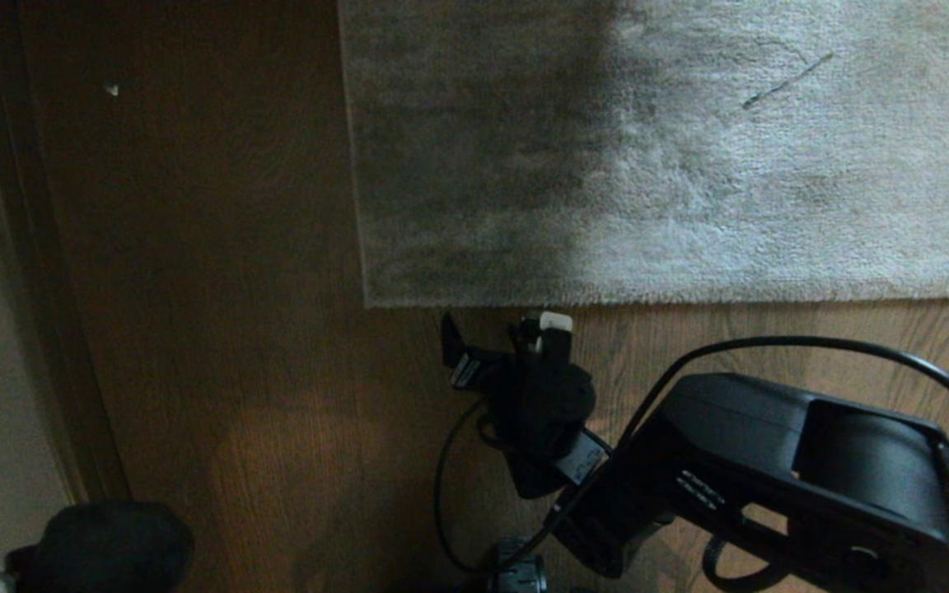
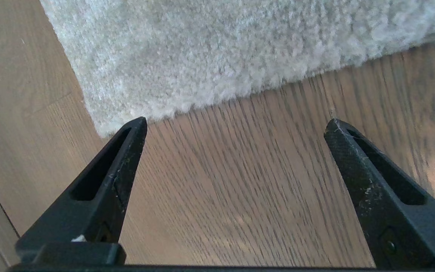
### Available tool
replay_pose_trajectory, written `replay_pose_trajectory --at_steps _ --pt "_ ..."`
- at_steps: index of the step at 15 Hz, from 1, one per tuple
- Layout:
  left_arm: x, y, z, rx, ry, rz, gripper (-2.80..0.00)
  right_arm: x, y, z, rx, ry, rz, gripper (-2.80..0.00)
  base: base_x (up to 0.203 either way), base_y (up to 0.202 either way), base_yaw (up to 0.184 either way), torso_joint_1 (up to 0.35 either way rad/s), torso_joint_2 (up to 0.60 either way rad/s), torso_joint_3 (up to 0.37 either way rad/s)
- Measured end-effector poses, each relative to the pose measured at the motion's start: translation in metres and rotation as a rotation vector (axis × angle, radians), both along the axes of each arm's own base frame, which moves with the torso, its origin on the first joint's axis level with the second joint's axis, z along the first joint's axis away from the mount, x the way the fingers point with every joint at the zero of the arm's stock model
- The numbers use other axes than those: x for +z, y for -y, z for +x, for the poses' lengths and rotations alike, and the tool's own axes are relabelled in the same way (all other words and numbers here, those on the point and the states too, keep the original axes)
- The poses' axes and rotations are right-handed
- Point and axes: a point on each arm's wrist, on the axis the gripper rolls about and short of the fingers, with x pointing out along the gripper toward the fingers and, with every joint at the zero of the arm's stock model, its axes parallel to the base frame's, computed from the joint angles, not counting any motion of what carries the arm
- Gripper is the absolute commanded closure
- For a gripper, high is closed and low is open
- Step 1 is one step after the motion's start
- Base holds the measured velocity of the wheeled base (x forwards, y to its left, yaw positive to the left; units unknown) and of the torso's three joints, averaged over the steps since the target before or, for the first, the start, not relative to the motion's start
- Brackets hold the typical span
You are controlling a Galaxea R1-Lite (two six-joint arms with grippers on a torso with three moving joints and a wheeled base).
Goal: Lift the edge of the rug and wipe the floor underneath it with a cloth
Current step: Lift up the carpet
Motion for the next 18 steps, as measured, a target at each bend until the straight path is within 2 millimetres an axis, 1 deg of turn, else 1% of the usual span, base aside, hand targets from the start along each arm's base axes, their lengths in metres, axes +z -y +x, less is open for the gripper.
replay_pose_trajectory --at_steps 4,10,12,14,18 --pt "0.000 0.000 0.000 -0.001 0.000 0.000 0.00 0.003 0.000 0.010 0.024 0.027 0.011 -2.80 0.000 0.000 0.000 0.000 0.00 0.000" --pt "0.000 0.000 0.000 -0.001 0.000 0.000 0.00 0.005 0.009 0.027 0.015 0.055 0.020 -2.80 0.000 0.000 0.000 0.000 0.00 0.000" --pt "0.000 0.000 0.000 0.000 0.000 0.000 0.00 0.009 0.010 0.033 0.005 0.069 0.035 -2.80 0.000 0.000 0.000 0.000 0.00 0.000" --pt "0.000 0.000 0.000 -0.001 0.000 0.000 0.00 0.015 0.011 0.040 0.033 0.104 0.050 -2.80 0.000 0.000 0.000 0.000 0.00 0.000" --pt "0.000 0.000 0.000 -0.001 0.000 0.000 0.00 0.017 0.011 0.041 0.048 0.116 0.051 -2.80 0.000 0.000 0.000 0.000 0.00 0.000"
